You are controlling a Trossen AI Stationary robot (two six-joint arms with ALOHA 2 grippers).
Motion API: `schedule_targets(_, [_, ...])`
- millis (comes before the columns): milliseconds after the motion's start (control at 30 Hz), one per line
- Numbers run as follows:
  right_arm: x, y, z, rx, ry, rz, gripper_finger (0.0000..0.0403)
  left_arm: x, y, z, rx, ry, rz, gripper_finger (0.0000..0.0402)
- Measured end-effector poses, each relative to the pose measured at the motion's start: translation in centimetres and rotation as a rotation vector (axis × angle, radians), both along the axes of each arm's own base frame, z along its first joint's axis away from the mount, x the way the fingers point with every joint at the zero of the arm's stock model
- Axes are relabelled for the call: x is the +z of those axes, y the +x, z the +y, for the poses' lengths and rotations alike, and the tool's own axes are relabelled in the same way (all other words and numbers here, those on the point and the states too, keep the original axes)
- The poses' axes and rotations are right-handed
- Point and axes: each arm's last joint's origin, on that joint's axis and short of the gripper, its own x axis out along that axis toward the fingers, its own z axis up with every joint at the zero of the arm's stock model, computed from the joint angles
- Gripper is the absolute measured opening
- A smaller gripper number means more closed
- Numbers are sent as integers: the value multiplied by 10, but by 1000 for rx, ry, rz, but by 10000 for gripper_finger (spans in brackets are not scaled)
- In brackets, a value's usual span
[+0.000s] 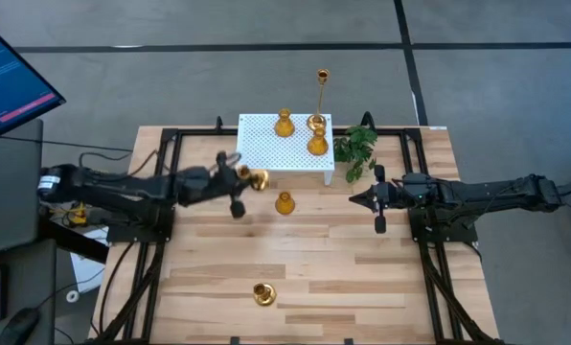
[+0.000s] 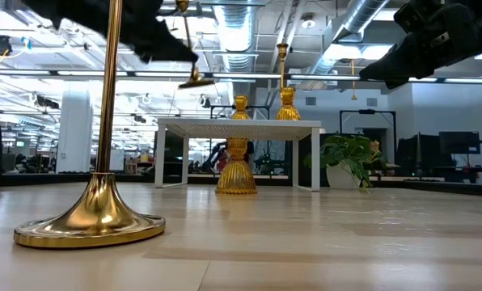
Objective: Pick & Place candle stick holders
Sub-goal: Put the top gold candle holder on the shelf
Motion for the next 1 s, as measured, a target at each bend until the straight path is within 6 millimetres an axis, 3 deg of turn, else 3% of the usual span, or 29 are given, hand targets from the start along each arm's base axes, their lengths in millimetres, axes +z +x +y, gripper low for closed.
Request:
schedule_targets(133, [0, 0, 0, 1, -4, 3, 0, 27, -3, 24, 123, 57, -5, 14])
schedule_targets(267, [-1, 0, 0, 2, -7, 11, 0, 41, -11, 53, 258, 52, 8, 14])
schedule_targets(567, [-1, 0, 0, 2, -10, 10, 0, 35, -26, 112, 286, -77, -10, 14])
schedule_targets(767, [-1, 0, 0, 2, -10, 9, 0, 35, -12, 148, 261, -143, 27, 13])
schedule_targets(1000, [-1, 0, 0, 2, -10, 9, 0, 41, 10, 171, 256, -174, 71, 13])
